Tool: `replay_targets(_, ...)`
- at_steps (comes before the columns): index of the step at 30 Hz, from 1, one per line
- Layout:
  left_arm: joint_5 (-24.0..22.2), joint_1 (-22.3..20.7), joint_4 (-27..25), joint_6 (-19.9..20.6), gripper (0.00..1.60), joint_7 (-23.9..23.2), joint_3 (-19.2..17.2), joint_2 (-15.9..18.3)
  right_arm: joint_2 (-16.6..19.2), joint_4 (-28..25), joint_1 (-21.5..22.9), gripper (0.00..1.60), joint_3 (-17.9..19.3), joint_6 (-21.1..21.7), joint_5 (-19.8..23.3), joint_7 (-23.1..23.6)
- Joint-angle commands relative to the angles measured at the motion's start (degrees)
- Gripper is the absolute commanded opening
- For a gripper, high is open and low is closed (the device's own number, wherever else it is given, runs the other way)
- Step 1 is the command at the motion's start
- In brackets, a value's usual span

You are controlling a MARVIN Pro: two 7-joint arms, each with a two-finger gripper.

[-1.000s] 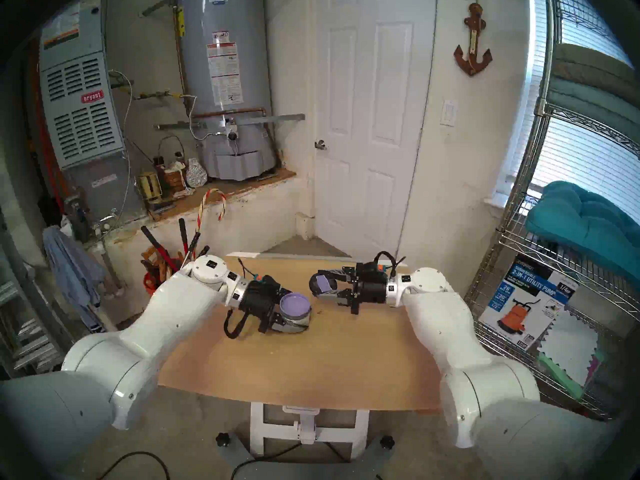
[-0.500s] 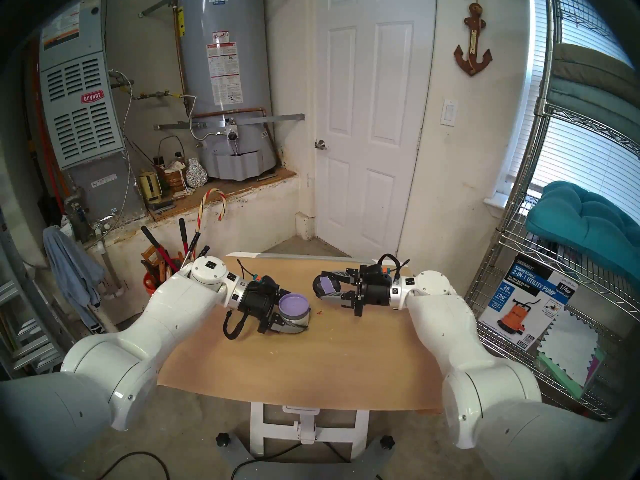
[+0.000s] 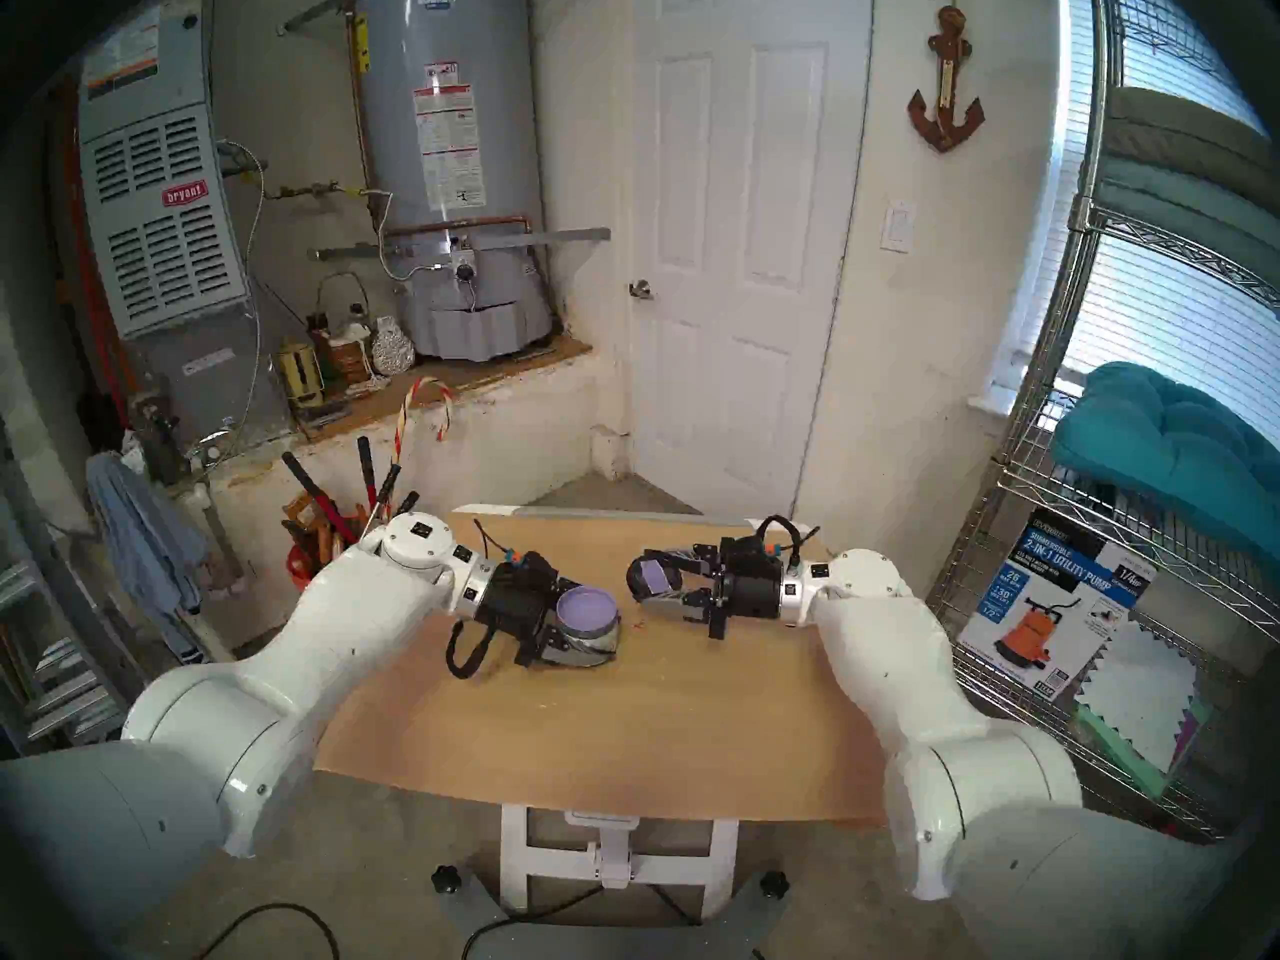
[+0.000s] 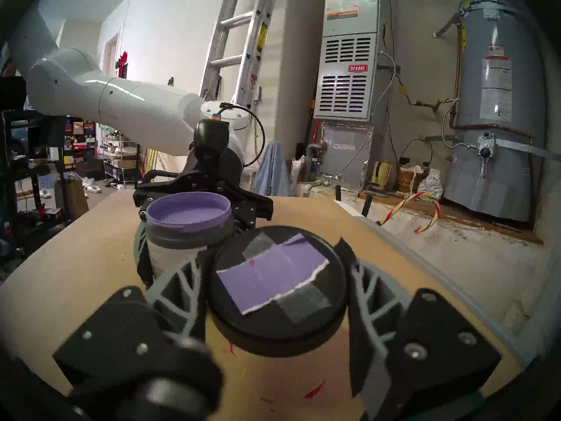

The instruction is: Open paint jar

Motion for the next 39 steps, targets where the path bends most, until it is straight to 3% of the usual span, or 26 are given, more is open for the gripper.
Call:
replay_targets(1, 1.0, 0.3, 0.4, 0.7, 0.0, 0.2, 0.6, 1.0, 0.0, -0.4, 0.7, 0.0, -0.1, 0.1, 0.7, 2.1)
replay_targets(11, 0.8, 0.6, 0.0, 1.1, 0.03, 0.7, 0.8, 1.1, 0.1, -0.5, 0.7, 0.0, -0.2, 0.1, 0.7, 2.2)
replay_targets(12, 0.9, 0.6, 0.0, 1.1, 0.62, 0.8, 0.9, 1.2, 0.1, -0.4, 0.7, 0.0, -0.2, 0.0, 0.7, 2.2)
replay_targets(13, 0.8, 0.6, 0.0, 1.1, 1.39, 0.9, 0.9, 1.2, 0.1, -0.4, 0.7, 0.0, -0.2, 0.0, 0.7, 2.2)
replay_targets(15, 0.9, 0.7, -0.2, 1.3, 1.56, 1.0, 1.0, 1.3, 0.2, -0.3, 0.7, 0.0, -0.2, -0.1, 0.8, 2.2)
replay_targets(32, 0.6, 1.4, -2.0, 2.7, 1.6, 1.1, 1.1, 1.7, 0.5, -1.2, 0.1, 0.0, -0.2, 0.1, 0.8, 2.2)
replay_targets(36, 0.6, 1.9, -3.2, 3.3, 1.6, 1.2, 0.9, 2.1, 0.6, -1.3, -0.3, 0.0, -0.5, -0.2, -0.4, 0.0)
replay_targets(39, 0.5, 2.6, -4.8, 3.7, 1.6, 1.3, 0.5, 2.6, 0.6, -1.5, -0.6, 0.11, -1.4, -0.9, -2.3, -2.3)
